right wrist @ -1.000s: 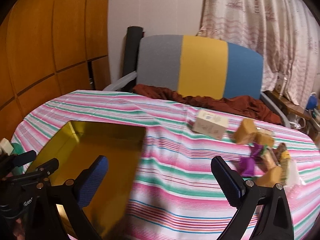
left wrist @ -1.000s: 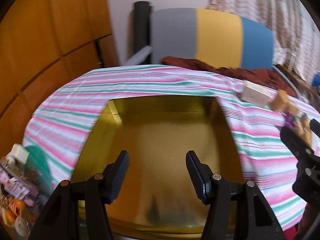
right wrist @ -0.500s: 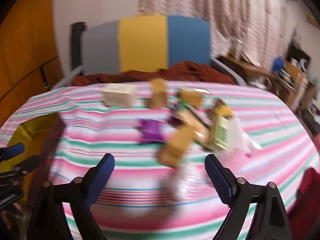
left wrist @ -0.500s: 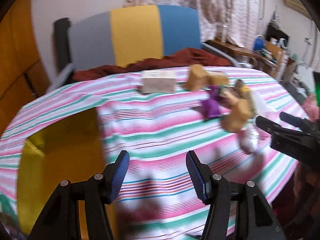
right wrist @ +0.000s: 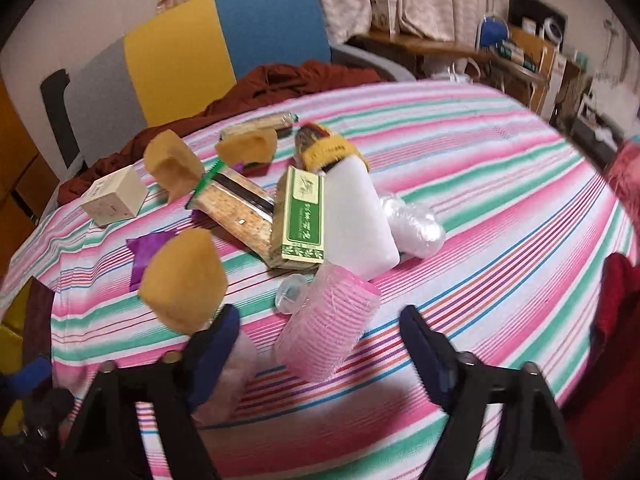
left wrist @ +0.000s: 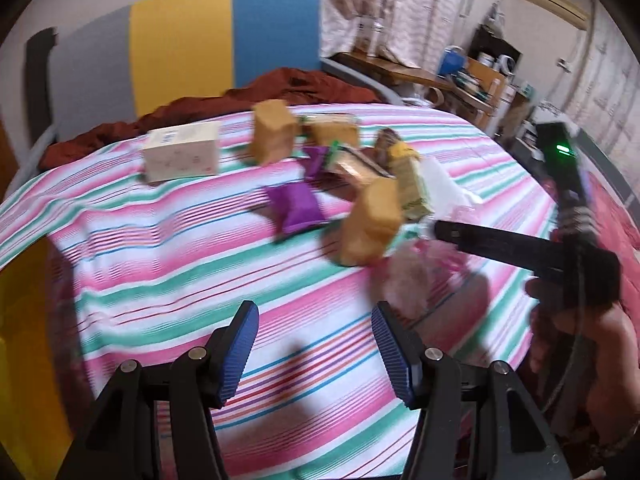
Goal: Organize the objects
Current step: 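Grasp the clear plastic bag with the left tool while the right tool grasps the pink curler, then carry the plastic bag and pink curler to the gold tray with both tools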
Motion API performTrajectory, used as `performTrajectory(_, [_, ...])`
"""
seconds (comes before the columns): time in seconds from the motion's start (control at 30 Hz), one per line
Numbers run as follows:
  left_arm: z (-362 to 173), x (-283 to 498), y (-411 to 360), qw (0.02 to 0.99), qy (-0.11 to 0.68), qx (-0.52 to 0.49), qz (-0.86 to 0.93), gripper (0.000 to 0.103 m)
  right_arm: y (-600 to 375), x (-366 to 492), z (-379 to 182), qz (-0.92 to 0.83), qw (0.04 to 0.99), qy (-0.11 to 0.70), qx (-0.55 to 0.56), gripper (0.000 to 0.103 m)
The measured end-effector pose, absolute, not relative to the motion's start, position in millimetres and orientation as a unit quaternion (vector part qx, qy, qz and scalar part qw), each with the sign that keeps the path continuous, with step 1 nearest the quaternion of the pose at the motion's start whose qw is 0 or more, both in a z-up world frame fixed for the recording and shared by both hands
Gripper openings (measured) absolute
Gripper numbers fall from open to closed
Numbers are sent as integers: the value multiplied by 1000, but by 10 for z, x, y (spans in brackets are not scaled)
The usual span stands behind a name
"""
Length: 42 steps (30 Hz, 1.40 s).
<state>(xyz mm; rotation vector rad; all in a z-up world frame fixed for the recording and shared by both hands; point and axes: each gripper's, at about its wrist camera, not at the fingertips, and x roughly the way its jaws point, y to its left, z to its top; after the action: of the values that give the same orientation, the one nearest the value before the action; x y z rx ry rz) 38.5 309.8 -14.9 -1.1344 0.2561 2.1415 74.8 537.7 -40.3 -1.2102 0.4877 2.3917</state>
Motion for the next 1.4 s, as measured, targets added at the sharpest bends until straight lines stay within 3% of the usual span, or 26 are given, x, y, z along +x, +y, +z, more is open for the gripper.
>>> performTrajectory(0.03, [-160,401,3166,357,101,-435,820,60,5409,723,-444,855,201,186,-441,69])
performTrajectory(0.1, [-193,418,3291,373,107,-433,814,60,5475,689,-529,845,195,209,-453,47])
performTrajectory(0.23, [-248,424,3542,394,120,-425,806,60,5552,745,-544,836,181,248,-455,40])
performTrajectory(0.6, [-484,353,4090,438,156,-444,766,59,5698,851,-408,839,203,252,-436,37])
performTrajectory(0.67, [-559,339,4120,439,160,-448,762,49,5714,875,-373,841,205,254,-430,37])
performTrajectory(0.7, [-608,333,4131,437,164,-453,759,38,5722,884,-359,842,205,253,-429,37])
performTrajectory(0.73, [-654,326,4130,436,164,-459,756,37,5718,886,-349,843,206,251,-428,37])
performTrajectory(1.17, [-634,481,3469,439,124,-429,780,34,5563,769,-222,873,162,236,-395,37])
performTrajectory(1.4, [-328,763,3083,442,135,-373,805,34,5440,742,-197,885,128,235,-382,37])
